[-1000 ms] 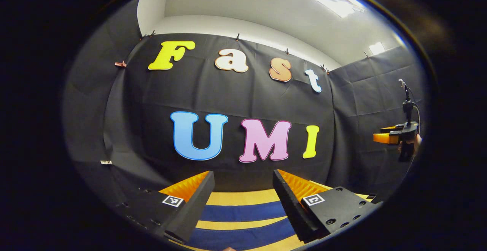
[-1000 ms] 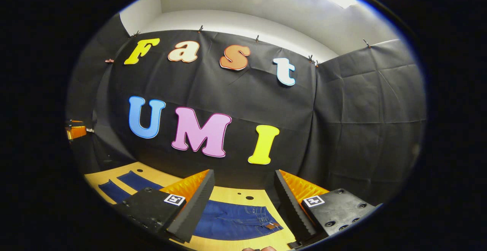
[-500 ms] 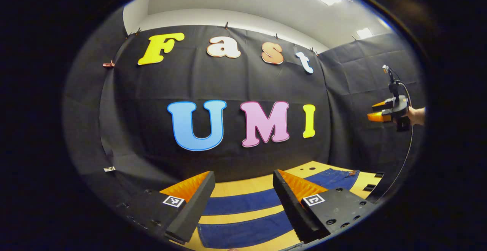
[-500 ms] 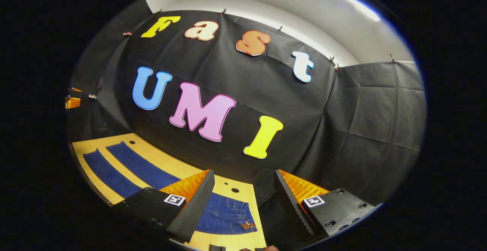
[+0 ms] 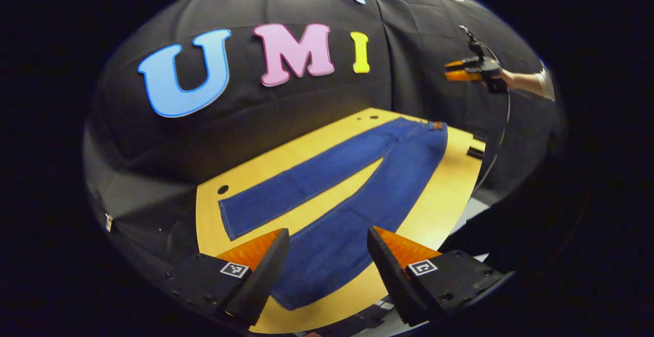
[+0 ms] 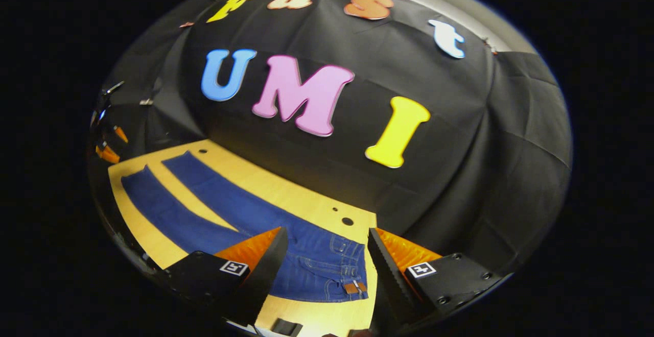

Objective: Grasp the waist and the cuffs of the jeans and fold them to make the two legs overlap; first hold the waist and fold one-third of the jeans toward the cuffs, then hold the cuffs and fold the remaining one-third in the same direction to finish folding.

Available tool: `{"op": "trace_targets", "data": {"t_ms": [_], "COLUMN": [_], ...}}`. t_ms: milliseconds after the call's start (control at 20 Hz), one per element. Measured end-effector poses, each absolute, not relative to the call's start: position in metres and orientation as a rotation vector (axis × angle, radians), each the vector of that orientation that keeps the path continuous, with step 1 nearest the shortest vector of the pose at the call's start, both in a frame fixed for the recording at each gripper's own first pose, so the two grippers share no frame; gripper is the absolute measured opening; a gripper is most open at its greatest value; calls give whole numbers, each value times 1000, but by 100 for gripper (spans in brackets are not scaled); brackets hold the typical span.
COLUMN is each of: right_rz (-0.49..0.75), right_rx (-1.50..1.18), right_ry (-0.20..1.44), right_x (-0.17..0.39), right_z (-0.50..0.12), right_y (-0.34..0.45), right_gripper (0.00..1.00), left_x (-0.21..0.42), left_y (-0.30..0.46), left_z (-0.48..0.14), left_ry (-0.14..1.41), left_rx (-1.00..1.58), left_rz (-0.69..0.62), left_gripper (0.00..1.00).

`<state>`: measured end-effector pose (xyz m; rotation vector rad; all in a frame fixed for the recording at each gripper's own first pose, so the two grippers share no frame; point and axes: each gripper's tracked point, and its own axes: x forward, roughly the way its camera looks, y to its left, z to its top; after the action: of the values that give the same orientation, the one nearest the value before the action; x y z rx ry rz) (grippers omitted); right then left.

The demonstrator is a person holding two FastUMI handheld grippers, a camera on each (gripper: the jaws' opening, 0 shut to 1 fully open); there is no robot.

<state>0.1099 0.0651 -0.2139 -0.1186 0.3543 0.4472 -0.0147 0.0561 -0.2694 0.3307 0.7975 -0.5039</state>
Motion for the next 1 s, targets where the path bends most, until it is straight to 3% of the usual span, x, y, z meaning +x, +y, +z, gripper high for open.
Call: {"op": "trace_targets", "data": {"t_ms": [200, 450, 700, 1000], "right_rz": [720, 1053, 1050, 1128], "right_rx": [-245, -415, -396, -621], "right_ry": [528, 923, 1109, 1134], "right_x": [114, 49, 62, 60], "right_z": [-314, -444, -491, -524], "right_y": [103, 104, 75, 60], "right_gripper": [96, 98, 95, 95], "left_x": [-47, -54, -59, -56], "left_y": [51, 65, 92, 75], "left_z": [-335, -394, -423, -434], "left_ry": [1027, 1226, 1357, 1383], "left_rx": [522, 634, 709, 674], "left_rz": [-767, -913, -955, -997], "left_gripper": [97, 97, 97, 93]}}
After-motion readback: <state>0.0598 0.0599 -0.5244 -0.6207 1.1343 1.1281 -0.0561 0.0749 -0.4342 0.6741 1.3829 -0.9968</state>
